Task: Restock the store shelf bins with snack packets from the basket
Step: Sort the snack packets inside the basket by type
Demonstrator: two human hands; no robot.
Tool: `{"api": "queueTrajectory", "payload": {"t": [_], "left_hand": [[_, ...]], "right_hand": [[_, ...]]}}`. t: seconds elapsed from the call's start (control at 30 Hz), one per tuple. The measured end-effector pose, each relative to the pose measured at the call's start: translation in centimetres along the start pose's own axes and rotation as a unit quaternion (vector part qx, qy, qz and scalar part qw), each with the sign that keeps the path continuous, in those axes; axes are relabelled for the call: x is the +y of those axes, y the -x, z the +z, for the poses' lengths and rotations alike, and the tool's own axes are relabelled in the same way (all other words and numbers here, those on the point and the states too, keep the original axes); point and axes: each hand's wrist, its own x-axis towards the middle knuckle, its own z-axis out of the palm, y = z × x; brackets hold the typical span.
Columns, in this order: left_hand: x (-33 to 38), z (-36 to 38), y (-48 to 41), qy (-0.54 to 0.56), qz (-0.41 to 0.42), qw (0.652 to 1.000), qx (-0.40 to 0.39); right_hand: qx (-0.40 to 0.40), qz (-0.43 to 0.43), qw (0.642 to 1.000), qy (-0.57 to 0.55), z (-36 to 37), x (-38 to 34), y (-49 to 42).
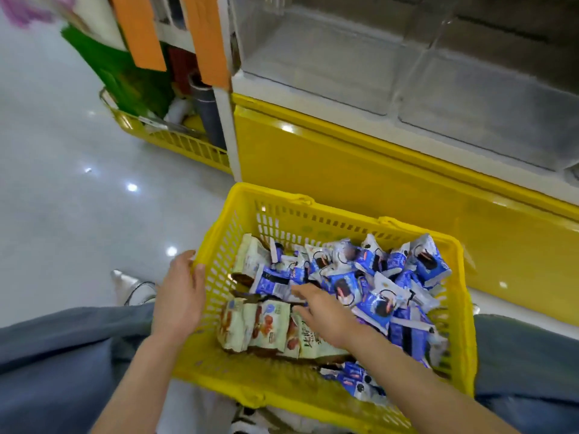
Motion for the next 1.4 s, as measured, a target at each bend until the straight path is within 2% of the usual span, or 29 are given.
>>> {"api": "queueTrajectory", "payload": {"t": [0.07,0.23,0.33,0.43,0.47,0.6,0.7,0.87,0.97,1.03,1.07,1.13,1.23,1.33,1.4], "left_hand": [[-1.2,0.2,0.1,0.032,-0.026,0.998,-0.04],[-1.7,0.4,0.1,0.064,0.007,0.998,-0.027],[-1.9,0.5,0.0,0.068,0.007,0.997,-0.032],[-2.2,0.6,-0.1,0.071,0.008,0.997,-0.031],[-2.2,0.7,-0.2,0.072,0.008,0.997,-0.032],[-2.4,0.8,-0.3,0.076,0.008,0.996,-0.035],[-2.4,0.8,-0.4,0.066,0.008,0.997,-0.035],[-2.4,0.8,-0.6,0.07,0.013,0.997,-0.033],[-2.4,0.8,-0.7,0.074,0.017,0.996,-0.035],[-2.4,0.9,-0.7,0.083,0.014,0.996,-0.039],[-2.3,0.9,-0.7,0.089,0.013,0.995,-0.041],[-2.3,0.9,-0.8,0.094,0.013,0.995,-0.043],[-2.2,0.7,-0.8,0.099,0.013,0.994,-0.045],[-2.1,0.6,-0.8,0.101,0.009,0.993,-0.052],[-2.0,0.6,-0.8,0.099,0.007,0.994,-0.051]], "right_hand": [[-0.038,0.007,0.999,-0.019,1.9,-0.8,-1.9],[-0.097,0.088,0.991,0.004,5.2,-2.0,-4.8],[0.005,0.077,0.994,0.074,5.5,-2.6,-5.9],[0.101,0.031,0.991,0.083,4.9,-3.1,-7.4],[0.099,0.025,0.992,0.076,4.6,-3.2,-8.0],[0.01,0.065,0.993,0.097,3.5,-3.1,-9.8],[-0.001,0.065,0.989,0.132,2.7,-3.0,-10.8],[0.073,0.07,0.995,-0.016,-1.1,-2.6,-11.8],[0.196,0.082,0.968,-0.132,-2.6,-2.2,-12.0],[0.233,0.096,0.942,-0.223,-2.6,-2.0,-11.4],[0.235,0.095,0.94,-0.227,-2.2,-1.8,-10.9],[0.215,0.071,0.961,-0.158,-0.8,-1.1,-9.9],[0.112,0.032,0.993,-0.007,1.4,-0.2,-8.8],[0.012,0.03,0.999,0.033,2.1,0.0,-9.2],[-0.01,0.039,0.998,0.038,2.3,-0.7,-9.9]]}}
